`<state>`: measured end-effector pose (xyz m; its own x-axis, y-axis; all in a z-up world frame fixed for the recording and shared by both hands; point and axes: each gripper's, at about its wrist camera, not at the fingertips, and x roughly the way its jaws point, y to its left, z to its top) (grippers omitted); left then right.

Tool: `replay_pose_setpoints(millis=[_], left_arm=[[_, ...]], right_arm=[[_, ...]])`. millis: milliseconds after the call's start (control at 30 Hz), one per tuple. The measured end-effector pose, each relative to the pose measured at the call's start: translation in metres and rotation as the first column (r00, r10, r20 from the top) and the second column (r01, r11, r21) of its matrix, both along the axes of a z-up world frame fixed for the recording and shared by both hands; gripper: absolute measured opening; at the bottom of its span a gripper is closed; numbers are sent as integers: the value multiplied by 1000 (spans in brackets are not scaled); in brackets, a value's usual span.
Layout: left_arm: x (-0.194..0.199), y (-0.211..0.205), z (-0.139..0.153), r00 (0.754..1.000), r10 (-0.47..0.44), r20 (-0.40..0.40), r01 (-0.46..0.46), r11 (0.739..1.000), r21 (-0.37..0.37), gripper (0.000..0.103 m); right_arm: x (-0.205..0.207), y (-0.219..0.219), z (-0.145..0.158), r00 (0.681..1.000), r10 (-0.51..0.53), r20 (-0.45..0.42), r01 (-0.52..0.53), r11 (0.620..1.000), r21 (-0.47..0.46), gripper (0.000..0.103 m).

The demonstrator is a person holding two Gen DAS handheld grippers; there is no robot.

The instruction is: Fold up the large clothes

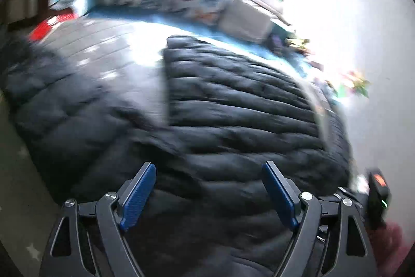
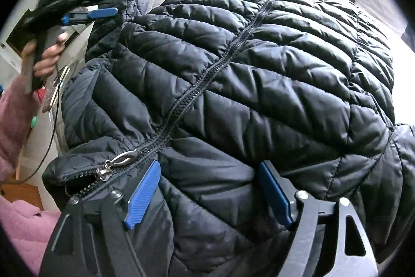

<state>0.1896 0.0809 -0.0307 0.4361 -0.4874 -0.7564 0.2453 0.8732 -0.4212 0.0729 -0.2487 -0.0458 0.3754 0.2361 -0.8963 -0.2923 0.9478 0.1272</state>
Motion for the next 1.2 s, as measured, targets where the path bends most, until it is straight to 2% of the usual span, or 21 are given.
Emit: replay_pose_setpoints(millis=[100,167,233,267,333,433,633,667,800,867,933,1000,1033,1067,1133,1200], left_arm=[[18,37,-23,990,101,-94,-108,992,-69,89],[29,56,-34,980,140,-138,-158,979,-129,82],[39,74,-36,971,178,-159,-205,962,-178,82],[45,82,-34,968,203,-150,-228,958,-173,82],[56,93,-25,959,262,-112,-274,955,-115,82],[78,113,-14,944,319,-80,-326,940,-103,82],[124,151,-33,906,375,-197,-412,890,-197,82],[128,155,-35,906,374,-199,-411,891,-194,82],[147,149,-44,914,358,-192,-371,928,-35,82],[149,151,-34,918,355,-178,-364,931,-22,82],[147,163,-8,922,372,-106,-378,925,-33,82],[142,185,19,902,432,-5,-432,901,-34,83],[137,198,31,877,480,38,-479,877,-31,87],[134,206,35,859,510,47,-509,860,-28,90],[130,233,32,812,583,19,-582,812,-41,91],[126,258,17,762,646,-45,-648,759,-62,91]], right_arm=[[1,0,-1,1000,1,-1,-1,1000,7,86],[0,-1,0,1000,5,-1,-5,1000,8,86],[2,1,-1,1000,10,-1,-10,1000,7,87],[1,0,-1,1000,12,-1,-12,1000,5,87],[0,0,-1,1000,16,0,-16,1000,3,88],[-1,-1,0,1000,16,3,-16,1000,8,88],[-2,-1,0,1000,15,3,-15,1000,10,88],[-2,-1,0,1000,16,2,-16,1000,12,88],[0,-1,0,1000,19,-6,-19,1000,18,89],[0,-1,0,1000,22,-9,-22,1000,19,89],[0,-2,0,1000,24,-9,-24,1000,20,89],[0,-1,0,1000,27,-8,-27,999,18,89],[0,-1,0,1000,27,-9,-26,999,18,90],[0,0,0,1000,26,-9,-26,999,19,90],[0,0,0,1000,26,-8,-26,999,20,91],[-1,0,0,1000,24,-4,-24,999,23,91]])
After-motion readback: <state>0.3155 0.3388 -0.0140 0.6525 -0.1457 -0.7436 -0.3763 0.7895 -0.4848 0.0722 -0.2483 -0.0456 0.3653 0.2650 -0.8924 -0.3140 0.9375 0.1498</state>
